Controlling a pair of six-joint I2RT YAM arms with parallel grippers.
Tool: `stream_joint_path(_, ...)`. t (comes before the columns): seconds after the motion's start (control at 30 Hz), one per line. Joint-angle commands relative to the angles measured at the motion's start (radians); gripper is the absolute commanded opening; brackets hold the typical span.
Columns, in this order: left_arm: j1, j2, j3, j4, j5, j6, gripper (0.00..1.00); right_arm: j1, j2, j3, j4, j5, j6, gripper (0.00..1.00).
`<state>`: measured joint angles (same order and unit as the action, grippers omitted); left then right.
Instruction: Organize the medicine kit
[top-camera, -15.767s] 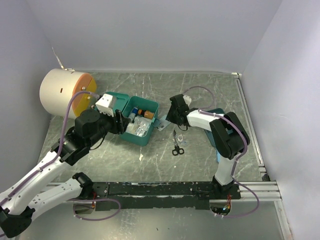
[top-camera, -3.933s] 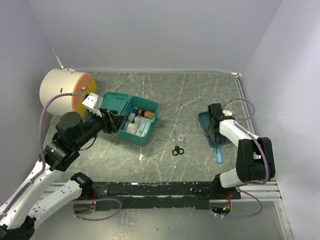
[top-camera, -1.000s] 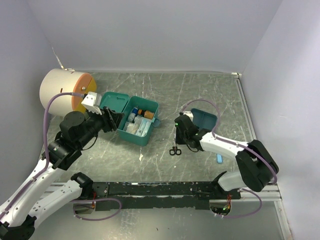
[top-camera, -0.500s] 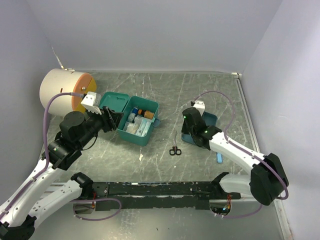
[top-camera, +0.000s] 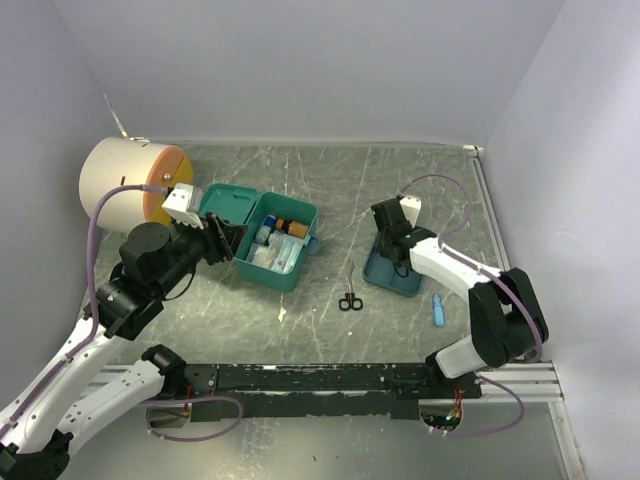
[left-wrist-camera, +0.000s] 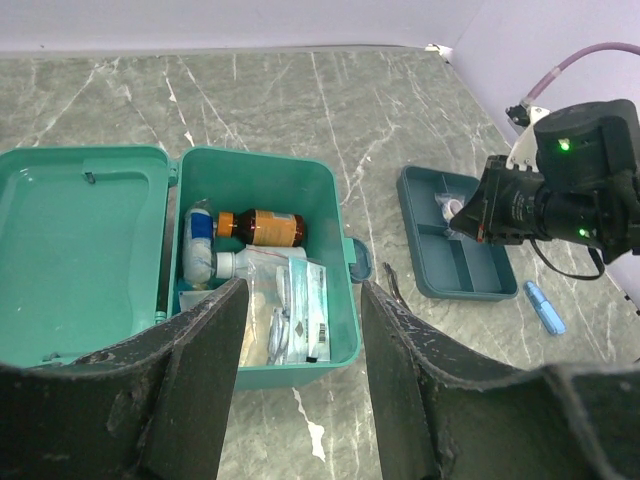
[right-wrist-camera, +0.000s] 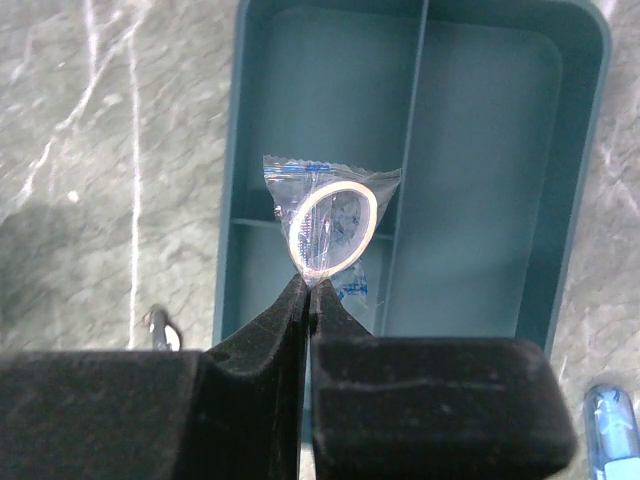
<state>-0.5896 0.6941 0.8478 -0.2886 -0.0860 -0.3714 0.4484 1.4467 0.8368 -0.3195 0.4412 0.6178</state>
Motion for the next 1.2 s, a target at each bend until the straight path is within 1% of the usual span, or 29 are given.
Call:
stream_joint_path(0.0,0.002,0.003,0.000,0.020,-0.003,-0.001,0.60,-0.047,0.076,0.067,0.034,0.028,-0.029,0.00)
stream_joint_path(0.13,0.003,0.003,-0.001,0.020,-0.002,-0.001,0.60,-0.069,0.164,0.113,0.073,-0.010,-0.071,0.00)
stream_joint_path(0.3,0.003,0.000,0.000,0.013,-0.007,0.000,0.60,-0.074,0.252,0.160,0.077,-0.030,-0.077,0.00)
stream_joint_path(0.43,0.004,-0.001,-0.001,0.014,-0.009,0.000,0.60,-0.078,0.281,0.160,0.095,-0.008,-0.086,0.09)
stream_joint_path(0.63,0.003,0.003,0.004,0.006,-0.006,0.002,0.60,-0.088,0.307,0.194,0.100,0.005,-0.087,0.11)
stream_joint_path(0.7,0.002,0.003,0.001,0.010,-0.005,0.002,0.60,-0.089,0.314,0.214,0.071,-0.011,-0.079,0.14)
stream_joint_path(0.8,0.002,0.004,0.005,0.006,-0.007,0.002,0.60,-0.089,0.286,0.214,0.041,-0.015,-0.059,0.25)
stream_joint_path(0.83,0.002,0.003,0.005,0.005,-0.007,0.002,0.60,-0.089,0.266,0.207,0.038,-0.011,-0.053,0.32)
stream_joint_path(0.9,0.003,0.001,0.005,0.004,-0.007,0.000,0.60,-0.090,0.224,0.193,0.032,-0.007,-0.047,0.39)
stream_joint_path(0.97,0.002,-0.001,0.003,0.008,-0.005,-0.001,0.60,-0.090,0.182,0.185,0.018,-0.008,-0.047,0.42)
stream_joint_path(1.07,0.002,-0.003,0.003,0.009,-0.004,-0.001,0.60,-0.089,0.138,0.177,-0.013,-0.026,-0.047,0.42)
stream_joint_path(1.17,0.002,-0.004,0.005,0.006,-0.005,-0.001,0.60,-0.079,0.084,0.132,-0.027,-0.090,-0.053,0.42)
